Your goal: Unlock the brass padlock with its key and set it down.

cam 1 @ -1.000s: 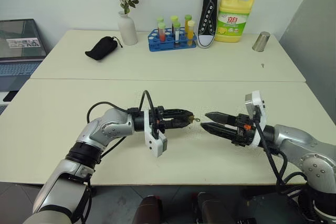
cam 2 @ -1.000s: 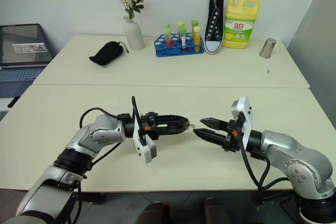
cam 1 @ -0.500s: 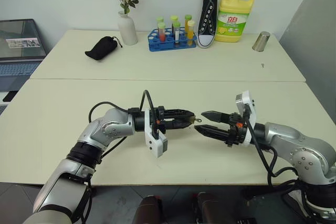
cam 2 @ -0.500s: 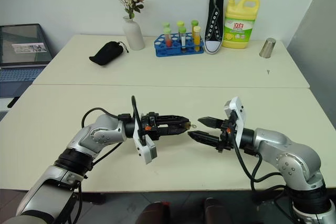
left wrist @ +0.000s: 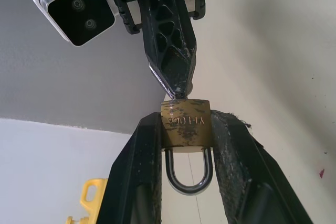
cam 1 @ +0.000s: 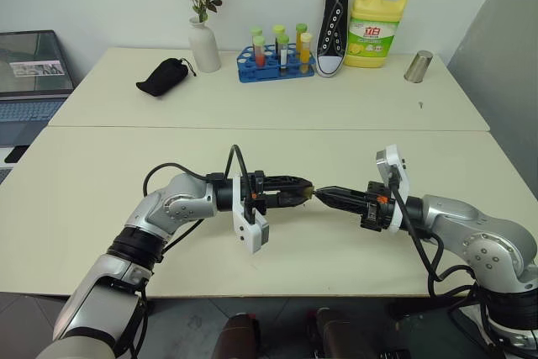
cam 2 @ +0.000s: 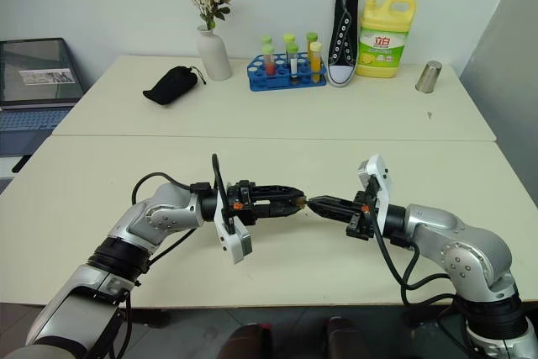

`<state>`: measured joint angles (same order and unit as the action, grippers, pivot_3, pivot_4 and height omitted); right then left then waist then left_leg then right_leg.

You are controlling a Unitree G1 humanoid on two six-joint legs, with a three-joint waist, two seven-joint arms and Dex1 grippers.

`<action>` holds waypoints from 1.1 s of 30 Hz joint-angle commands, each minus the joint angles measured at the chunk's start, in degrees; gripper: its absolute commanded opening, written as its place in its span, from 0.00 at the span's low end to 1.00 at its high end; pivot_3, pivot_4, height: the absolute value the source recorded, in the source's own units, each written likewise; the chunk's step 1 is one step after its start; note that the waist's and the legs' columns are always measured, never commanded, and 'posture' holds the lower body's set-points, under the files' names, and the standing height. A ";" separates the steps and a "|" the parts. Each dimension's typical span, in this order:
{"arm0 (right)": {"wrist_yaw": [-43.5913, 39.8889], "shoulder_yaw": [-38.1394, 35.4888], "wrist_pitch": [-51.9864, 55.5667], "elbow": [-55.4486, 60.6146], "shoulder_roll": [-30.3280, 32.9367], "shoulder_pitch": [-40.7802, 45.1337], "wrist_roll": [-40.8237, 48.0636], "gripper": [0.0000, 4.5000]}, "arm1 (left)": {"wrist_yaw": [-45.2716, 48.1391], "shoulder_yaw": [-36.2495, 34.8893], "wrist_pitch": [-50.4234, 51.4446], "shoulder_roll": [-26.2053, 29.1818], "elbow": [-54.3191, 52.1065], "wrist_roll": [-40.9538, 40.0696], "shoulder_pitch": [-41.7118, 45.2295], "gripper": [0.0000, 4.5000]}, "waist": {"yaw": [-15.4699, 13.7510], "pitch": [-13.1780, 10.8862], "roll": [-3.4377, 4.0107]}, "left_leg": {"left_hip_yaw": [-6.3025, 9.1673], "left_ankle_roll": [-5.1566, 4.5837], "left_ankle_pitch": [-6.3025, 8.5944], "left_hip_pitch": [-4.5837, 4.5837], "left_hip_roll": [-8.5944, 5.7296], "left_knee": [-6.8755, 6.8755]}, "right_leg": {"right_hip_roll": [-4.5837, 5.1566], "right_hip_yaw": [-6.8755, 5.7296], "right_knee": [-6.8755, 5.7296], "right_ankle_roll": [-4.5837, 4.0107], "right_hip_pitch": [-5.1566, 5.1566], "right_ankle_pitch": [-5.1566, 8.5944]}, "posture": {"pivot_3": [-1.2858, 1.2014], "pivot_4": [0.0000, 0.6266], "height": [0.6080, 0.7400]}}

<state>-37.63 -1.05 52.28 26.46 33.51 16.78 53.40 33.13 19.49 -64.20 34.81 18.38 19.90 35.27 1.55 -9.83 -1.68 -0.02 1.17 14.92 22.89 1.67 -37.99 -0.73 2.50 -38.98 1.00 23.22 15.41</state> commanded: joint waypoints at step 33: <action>34.33 -2.31 16.47 -12.77 3.72 12.58 46.13 0.00 | -6.36 -0.14 -1.76 -0.24 -1.50 4.94 0.22 0.21 | 0.11 0.00 0.00 | -0.02 -0.01 0.00 0.07 0.05 0.01 | 0.07 0.09 0.01 -0.19 0.00 -0.11 | 0.52 0.24 1.00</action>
<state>-0.95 -2.94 70.86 10.15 36.84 27.63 101.39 26.87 18.34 -65.31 34.74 18.44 25.00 35.35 1.66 -9.83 -1.68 -0.03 1.16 14.92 22.96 1.72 -37.98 -0.66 2.59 -38.96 0.82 23.23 15.30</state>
